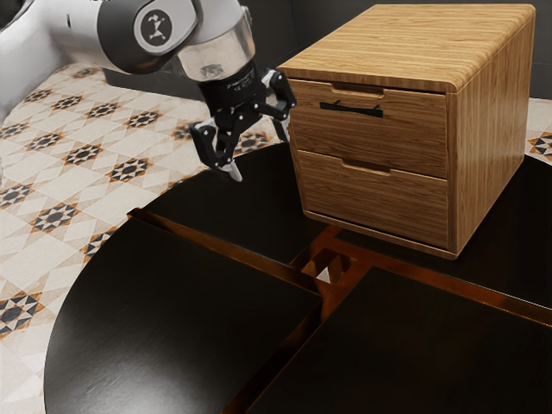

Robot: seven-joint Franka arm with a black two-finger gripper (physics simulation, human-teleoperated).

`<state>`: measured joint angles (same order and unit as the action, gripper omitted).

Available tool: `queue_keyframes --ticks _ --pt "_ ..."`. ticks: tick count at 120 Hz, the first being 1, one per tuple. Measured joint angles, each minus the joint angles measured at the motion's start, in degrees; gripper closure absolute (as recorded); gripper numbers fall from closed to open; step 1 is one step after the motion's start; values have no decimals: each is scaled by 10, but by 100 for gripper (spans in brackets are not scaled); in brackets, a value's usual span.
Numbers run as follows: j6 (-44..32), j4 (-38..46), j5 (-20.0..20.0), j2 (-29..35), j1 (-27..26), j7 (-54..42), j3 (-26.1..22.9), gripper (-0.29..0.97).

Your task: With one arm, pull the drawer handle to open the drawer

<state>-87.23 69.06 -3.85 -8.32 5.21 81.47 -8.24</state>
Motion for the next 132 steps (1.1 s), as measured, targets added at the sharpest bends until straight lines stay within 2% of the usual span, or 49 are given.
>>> queue_keyframes --ticks 9,20,52,132 --pt "-24 -47 -4 -39 -45 20 -4 0" --pt "-53 -61 -6 -49 -62 40 -2 0" --pt "-133 -59 -5 -56 -64 84 1 0" --pt "-197 -62 -6 -85 -49 130 17 0"
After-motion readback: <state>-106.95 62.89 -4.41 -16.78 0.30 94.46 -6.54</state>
